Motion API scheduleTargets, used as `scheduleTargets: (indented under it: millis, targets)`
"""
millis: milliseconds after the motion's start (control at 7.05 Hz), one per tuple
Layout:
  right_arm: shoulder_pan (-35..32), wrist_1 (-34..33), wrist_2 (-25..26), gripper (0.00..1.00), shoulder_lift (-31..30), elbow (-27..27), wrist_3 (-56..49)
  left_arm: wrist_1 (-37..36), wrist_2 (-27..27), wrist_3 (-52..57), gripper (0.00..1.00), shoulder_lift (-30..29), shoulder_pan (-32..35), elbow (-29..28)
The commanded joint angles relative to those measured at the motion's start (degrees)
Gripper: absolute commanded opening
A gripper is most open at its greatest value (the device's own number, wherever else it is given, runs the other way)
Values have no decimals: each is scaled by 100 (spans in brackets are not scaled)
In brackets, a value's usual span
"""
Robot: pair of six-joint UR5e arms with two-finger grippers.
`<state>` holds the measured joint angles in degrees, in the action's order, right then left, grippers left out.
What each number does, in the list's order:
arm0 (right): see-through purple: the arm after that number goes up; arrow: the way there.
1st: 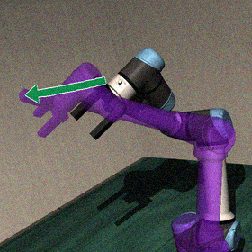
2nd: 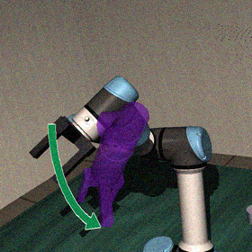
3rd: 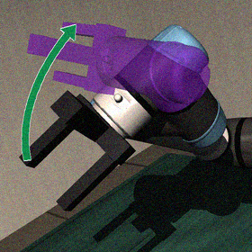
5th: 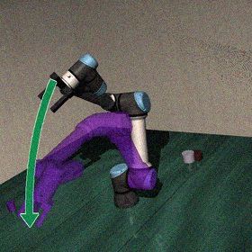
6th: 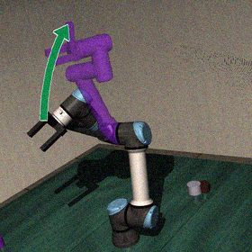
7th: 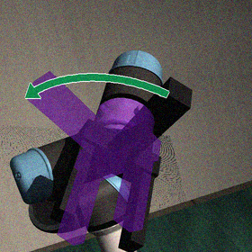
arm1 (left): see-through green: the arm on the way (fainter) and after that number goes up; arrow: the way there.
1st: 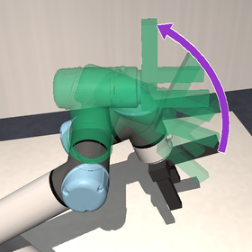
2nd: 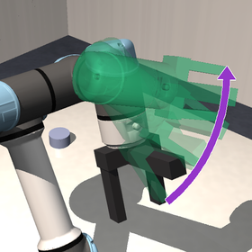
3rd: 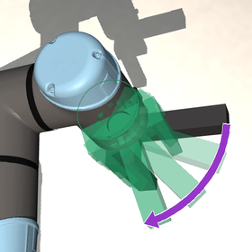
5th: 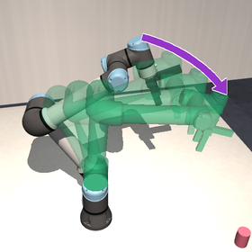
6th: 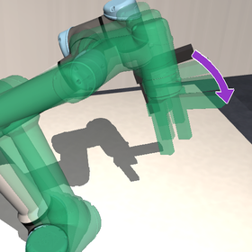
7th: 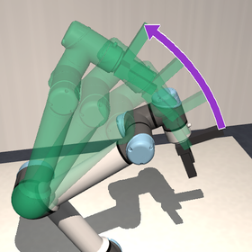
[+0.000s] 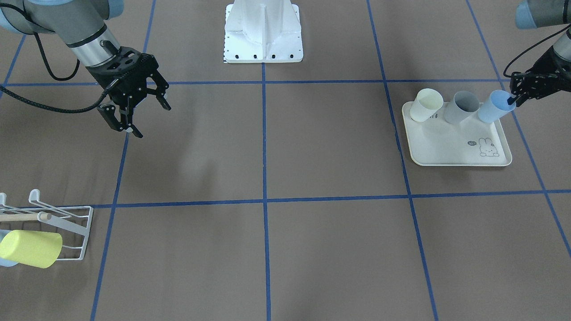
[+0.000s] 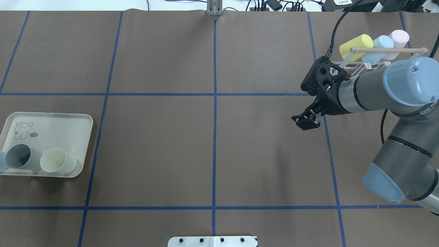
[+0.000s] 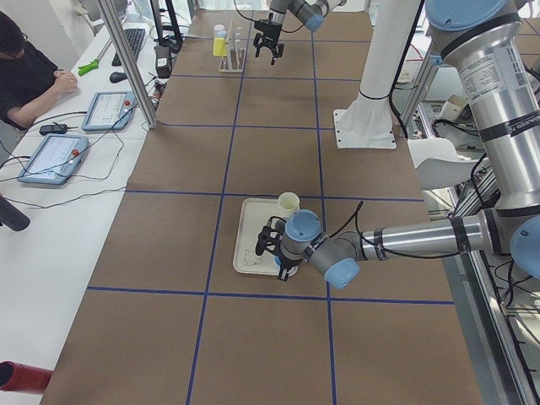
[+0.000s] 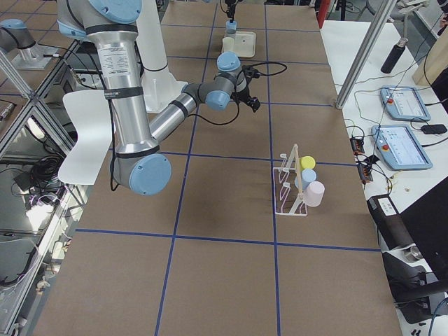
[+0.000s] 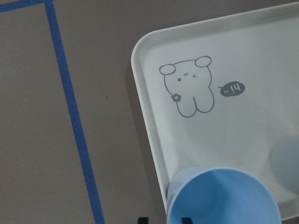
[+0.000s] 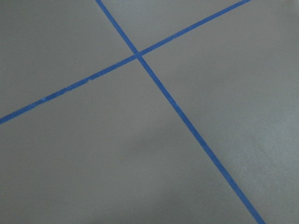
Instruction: Transfer IKEA cup to right arm and place on rack
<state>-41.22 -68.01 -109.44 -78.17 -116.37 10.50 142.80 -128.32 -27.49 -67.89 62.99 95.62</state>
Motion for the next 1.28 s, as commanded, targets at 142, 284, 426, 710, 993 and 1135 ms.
scheduleTargets:
  millis: [142,284,426,710,993,1135]
  targets:
    - [0,7,-7,99,4,0,-12,2,-79,-2,0,-83,-6,0]
    - [0,24,-7,99,4,0,-12,-7,-79,6,0,-84,3,35]
    - [8,33,-7,99,30,9,-21,-15,-88,33,0,-92,3,79]
    - [61,59,-25,99,91,9,-30,-68,-384,85,0,-75,151,316]
    - [227,792,-16,99,127,261,-21,-77,-1314,77,0,-92,705,422]
    - [298,1250,-7,99,136,507,-21,-147,-1335,77,0,-92,828,561]
